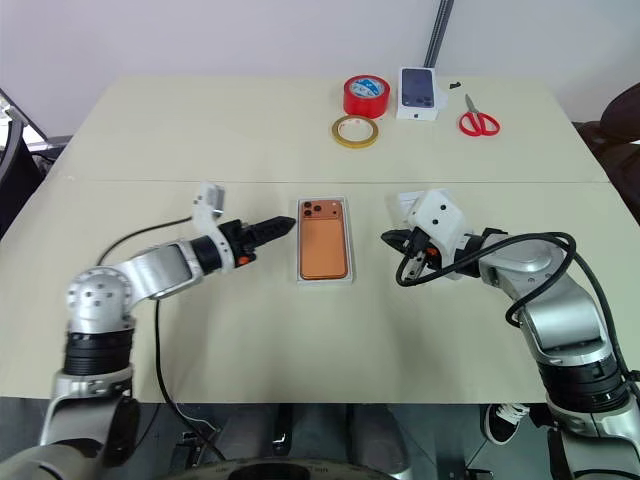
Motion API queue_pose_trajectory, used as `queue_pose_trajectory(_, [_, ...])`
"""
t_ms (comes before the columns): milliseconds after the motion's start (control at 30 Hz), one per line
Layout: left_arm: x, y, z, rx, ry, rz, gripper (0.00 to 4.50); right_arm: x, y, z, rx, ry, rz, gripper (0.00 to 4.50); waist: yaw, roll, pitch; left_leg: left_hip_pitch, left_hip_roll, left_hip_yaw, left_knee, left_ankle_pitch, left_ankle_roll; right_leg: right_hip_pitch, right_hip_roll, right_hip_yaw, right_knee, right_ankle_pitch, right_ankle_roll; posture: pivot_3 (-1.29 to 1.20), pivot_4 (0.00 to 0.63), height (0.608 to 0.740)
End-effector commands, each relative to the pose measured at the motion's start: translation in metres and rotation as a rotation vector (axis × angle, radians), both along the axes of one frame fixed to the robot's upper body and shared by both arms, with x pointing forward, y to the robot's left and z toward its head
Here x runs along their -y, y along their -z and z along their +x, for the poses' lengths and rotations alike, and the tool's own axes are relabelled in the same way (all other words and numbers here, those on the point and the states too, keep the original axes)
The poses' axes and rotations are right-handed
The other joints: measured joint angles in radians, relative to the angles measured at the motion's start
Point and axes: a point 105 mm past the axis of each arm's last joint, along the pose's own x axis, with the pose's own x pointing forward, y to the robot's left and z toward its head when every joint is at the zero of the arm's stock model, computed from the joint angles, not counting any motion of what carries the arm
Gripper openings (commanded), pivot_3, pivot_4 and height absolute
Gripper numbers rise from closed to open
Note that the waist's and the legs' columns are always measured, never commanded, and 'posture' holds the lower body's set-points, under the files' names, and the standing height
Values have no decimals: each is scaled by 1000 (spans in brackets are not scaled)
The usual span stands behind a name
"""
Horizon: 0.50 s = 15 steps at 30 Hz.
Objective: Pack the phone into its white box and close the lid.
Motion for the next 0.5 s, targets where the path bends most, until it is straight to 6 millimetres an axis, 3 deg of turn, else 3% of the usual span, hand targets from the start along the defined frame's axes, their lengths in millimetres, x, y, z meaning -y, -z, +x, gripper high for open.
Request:
queue_pose_trajectory(33, [-10,-5,-1,105,6,157,3320,2,4,12,13,59,-79,0,2,0,0,0,0,0,0,0,0,0,0,0,0,0,0,0,150,740])
queue_pose_trajectory(133, [-13,2,1,153,13,268,2064,-2,9,21,8,81,-99,0,5,1,0,0,-1,0,0,0,0,0,-1,0,0,0,0,0,150,740])
queue_pose_trajectory(267, [8,24,8,218,132,515,49,-17,17,35,0,93,-151,0,1,1,0,0,-1,0,-1,0,0,-1,0,0,0,0,0,0,150,740])
queue_pose_trajectory(500, [44,37,25,237,238,546,49,-43,32,49,35,80,-246,0,1,0,1,-2,-1,0,-1,0,0,-3,0,0,0,0,0,0,150,740])
